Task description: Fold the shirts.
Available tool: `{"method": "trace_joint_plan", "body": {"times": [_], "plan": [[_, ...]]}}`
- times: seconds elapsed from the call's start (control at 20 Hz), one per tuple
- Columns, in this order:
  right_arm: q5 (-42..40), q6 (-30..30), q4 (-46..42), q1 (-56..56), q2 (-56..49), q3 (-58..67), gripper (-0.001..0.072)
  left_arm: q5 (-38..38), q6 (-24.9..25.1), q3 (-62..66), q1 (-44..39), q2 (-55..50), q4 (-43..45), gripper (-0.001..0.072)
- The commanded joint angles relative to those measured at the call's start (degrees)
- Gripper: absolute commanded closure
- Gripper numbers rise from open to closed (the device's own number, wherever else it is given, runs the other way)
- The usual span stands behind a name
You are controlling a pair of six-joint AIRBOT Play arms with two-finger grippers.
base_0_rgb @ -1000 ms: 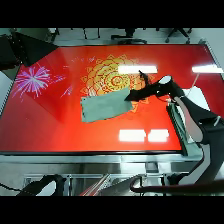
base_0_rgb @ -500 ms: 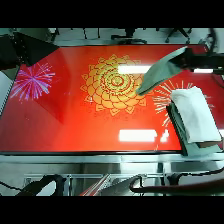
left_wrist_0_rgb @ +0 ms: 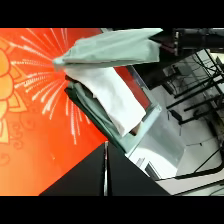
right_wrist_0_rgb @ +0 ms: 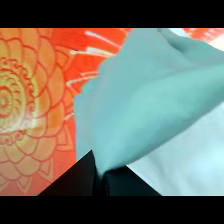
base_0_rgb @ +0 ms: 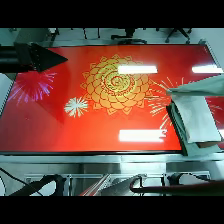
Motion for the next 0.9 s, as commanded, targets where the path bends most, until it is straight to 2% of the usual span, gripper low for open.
{"method": "trace_joint_plan", "body": {"times": [0.0, 0.1, 0.25, 0.45, 0.5, 0.55, 0.6, 0.65, 0.85], "plan": [[8.2, 3.1, -7.98, -2.21, 4.31, -1.84, 0.0697, -1.4, -0.24, 0.0, 0.0, -1.75, -0.24, 0.069], [11.39, 3.39, -10.23, -2.21, 6.25, -4.94, 0.0697, -1.36, -0.22, 0.0, 0.0, -1.95, -0.24, 0.069], [11.47, 3.96, -15.45, -2.21, 10.16, -13.44, 0.0696, -1.42, 0.15, 0.0, 0.0, -1.95, -0.24, 0.069], [11.34, 3.98, -16.33, -2.21, 13.75, -27.65, 0.0695, -3.39, 0.42, 0.0, 0.0, -1.95, -0.22, 0.069], [11.54, 3.98, -16.33, -2.21, 13.94, -30.38, 0.0671, -4.0, 0.42, 0.0, 0.0, -1.95, -0.22, 0.0689], [11.56, 3.96, -16.31, -2.21, 13.84, -32.13, 0.0467, -4.48, 0.42, 0.0, 0.0, -1.95, -0.22, 0.069], [11.58, 3.91, -16.33, -2.21, 13.33, -32.79, 0.0201, -4.85, 0.42, 0.0, 0.0, -1.95, -0.2, 0.069], [11.58, 3.89, -16.28, -2.21, 12.68, -32.54, 0.0126, -5.01, 0.42, 0.0, 0.0, -1.95, -0.2, 0.0689], [10.86, 3.72, -15.58, -2.19, 10.25, -25.51, 0.0126, -4.74, 0.42, 0.0, 0.0, -1.95, -0.2, 0.069]]}}
